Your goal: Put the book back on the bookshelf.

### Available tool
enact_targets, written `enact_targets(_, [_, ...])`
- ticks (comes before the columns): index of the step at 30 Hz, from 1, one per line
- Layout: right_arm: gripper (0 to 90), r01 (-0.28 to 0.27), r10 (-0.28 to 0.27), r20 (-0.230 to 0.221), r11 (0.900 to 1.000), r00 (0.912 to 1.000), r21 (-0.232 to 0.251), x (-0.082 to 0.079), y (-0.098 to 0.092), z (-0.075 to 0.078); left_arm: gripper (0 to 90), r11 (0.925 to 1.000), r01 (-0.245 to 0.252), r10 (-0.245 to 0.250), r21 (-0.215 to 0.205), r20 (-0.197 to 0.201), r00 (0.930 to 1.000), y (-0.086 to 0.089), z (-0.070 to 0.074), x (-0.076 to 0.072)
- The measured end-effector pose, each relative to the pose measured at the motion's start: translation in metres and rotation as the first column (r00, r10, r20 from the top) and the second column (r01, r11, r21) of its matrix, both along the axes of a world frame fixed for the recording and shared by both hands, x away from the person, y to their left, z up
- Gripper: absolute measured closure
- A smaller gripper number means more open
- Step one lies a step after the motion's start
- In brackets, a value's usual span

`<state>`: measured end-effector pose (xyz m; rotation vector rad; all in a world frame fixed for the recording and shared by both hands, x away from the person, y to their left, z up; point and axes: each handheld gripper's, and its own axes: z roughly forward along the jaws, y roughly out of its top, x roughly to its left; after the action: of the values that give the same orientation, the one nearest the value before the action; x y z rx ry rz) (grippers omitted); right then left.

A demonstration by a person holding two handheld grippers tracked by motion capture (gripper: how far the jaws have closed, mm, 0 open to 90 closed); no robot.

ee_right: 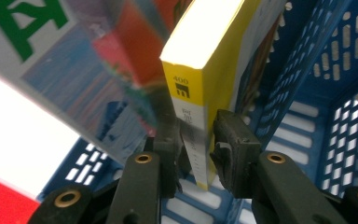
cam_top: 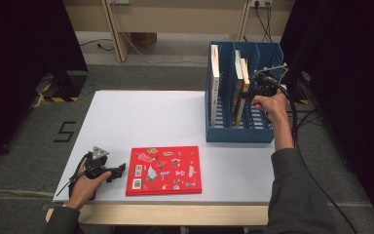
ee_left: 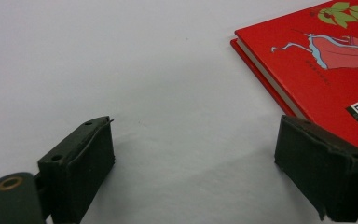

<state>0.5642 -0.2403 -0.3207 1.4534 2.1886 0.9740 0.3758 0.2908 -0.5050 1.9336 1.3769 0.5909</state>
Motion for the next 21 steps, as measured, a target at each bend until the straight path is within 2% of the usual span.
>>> enact_targets(7, [71.2,-0.015,0.015,-0.001,0.999,0.9999,-0.033,0.012,0.010,0.001,10.5,1.0000,0.000,0.000,0.000,-0.001,1.0000,0.000,0.000,0.000])
enact_targets(19, [59.6,-0.015,0.015,0.004,1.000,0.9999,-0.027,0.002,0.002,0.001,10.5,1.0000,0.000,0.000,0.000,0.000,1.0000,0.000,0.000,0.000])
enact_targets(21, [58.1,-0.027,0.028,0.009,0.999,0.9996,-0.042,-0.002,0.002,0.003,10.5,1.0000,0.000,0.000,0.000,0.000,1.0000,0.000,0.000,0.000])
